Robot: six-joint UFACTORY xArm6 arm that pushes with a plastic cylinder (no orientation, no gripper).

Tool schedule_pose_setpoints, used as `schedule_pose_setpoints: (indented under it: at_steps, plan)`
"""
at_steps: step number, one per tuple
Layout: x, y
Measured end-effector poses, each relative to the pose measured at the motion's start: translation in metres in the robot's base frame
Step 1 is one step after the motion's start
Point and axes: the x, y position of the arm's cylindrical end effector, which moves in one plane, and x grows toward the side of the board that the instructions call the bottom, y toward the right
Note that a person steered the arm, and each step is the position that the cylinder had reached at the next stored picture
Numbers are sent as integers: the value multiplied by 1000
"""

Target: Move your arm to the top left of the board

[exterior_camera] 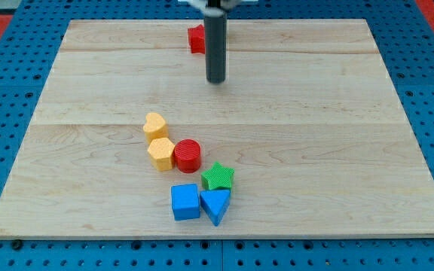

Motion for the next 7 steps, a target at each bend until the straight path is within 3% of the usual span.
schedule_pose_setpoints:
  at_steps: [1, 2, 3, 4, 5, 6, 7]
  plan:
    - [27, -11]
    - [27, -5]
    - [2, 45]
    - [-62, 61]
    - [-108, 28]
    - [-113, -2]
    - [-64, -21]
